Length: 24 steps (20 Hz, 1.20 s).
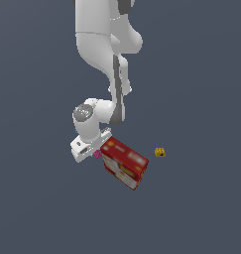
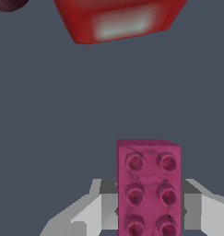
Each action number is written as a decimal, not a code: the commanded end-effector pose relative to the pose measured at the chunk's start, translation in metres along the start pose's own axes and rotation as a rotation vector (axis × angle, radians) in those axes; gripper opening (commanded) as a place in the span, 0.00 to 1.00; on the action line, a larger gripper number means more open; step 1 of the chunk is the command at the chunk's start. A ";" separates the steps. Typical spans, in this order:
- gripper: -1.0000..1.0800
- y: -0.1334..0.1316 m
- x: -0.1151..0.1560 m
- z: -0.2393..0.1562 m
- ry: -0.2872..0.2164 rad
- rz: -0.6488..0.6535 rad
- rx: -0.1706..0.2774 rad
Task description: Pick up a designated object from a clutter of objects.
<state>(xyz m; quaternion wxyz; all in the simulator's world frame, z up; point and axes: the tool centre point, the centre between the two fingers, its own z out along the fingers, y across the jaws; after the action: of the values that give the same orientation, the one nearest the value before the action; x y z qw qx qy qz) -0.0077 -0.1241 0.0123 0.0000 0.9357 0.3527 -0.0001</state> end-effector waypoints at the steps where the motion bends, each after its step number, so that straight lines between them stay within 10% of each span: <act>1: 0.00 -0.001 0.001 -0.001 0.000 0.000 0.000; 24: 0.00 -0.088 0.117 -0.149 -0.001 0.000 -0.002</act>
<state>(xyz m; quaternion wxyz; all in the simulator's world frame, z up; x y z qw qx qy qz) 0.0199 0.0058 0.1470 0.0008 0.9357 0.3529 -0.0002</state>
